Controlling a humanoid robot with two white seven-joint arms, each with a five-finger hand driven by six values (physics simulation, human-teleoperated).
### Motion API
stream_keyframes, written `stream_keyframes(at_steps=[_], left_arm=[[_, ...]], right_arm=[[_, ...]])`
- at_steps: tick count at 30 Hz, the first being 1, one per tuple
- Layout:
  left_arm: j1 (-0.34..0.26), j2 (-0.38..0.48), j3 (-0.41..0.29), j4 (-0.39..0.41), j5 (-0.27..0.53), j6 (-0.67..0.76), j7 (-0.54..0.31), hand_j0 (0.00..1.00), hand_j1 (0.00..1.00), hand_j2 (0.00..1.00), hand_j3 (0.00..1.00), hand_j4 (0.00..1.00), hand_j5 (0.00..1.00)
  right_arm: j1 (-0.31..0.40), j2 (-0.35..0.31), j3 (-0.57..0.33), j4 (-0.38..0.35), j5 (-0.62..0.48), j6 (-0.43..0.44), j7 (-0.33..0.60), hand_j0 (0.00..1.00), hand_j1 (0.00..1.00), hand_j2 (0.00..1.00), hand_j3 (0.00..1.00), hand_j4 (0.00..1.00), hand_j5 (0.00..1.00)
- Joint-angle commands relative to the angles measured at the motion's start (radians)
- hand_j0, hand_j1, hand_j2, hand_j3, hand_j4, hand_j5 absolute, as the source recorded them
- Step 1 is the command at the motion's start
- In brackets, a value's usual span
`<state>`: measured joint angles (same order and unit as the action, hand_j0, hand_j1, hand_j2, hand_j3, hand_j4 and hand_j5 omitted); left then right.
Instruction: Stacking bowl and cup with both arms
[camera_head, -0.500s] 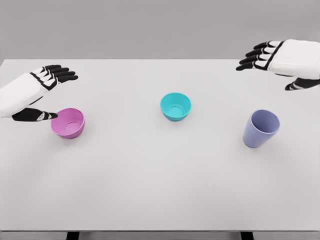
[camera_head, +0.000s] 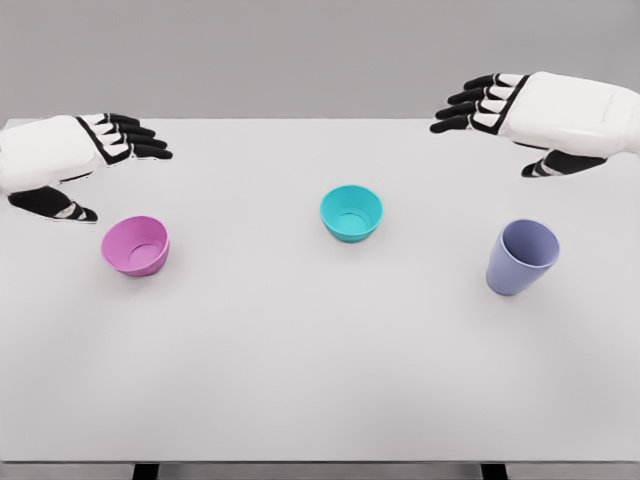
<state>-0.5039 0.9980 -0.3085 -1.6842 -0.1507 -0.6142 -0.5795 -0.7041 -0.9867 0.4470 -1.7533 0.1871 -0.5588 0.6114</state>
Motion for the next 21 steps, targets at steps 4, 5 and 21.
stream_keyframes(at_steps=[4,5,21], left_arm=[[-0.117,0.016,-0.299,0.0,0.062,0.046,-0.031,1.0,1.0,1.0,1.0,1.0,1.0],[-0.117,0.027,-0.305,-0.003,0.062,0.091,-0.031,1.0,1.0,1.0,1.0,1.0,1.0],[-0.116,0.071,-0.382,-0.037,-0.056,0.364,-0.031,1.0,1.0,1.0,1.0,1.0,1.0]], right_arm=[[0.0,-0.012,-0.004,0.0,-0.005,0.0,-0.001,1.0,1.0,1.0,1.0,1.0,1.0],[0.0,-0.013,-0.004,0.0,-0.003,-0.001,-0.001,1.0,1.0,1.0,1.0,1.0,1.0],[0.014,-0.072,-0.004,-0.002,-0.003,-0.007,-0.001,1.0,1.0,1.0,1.0,1.0,1.0]])
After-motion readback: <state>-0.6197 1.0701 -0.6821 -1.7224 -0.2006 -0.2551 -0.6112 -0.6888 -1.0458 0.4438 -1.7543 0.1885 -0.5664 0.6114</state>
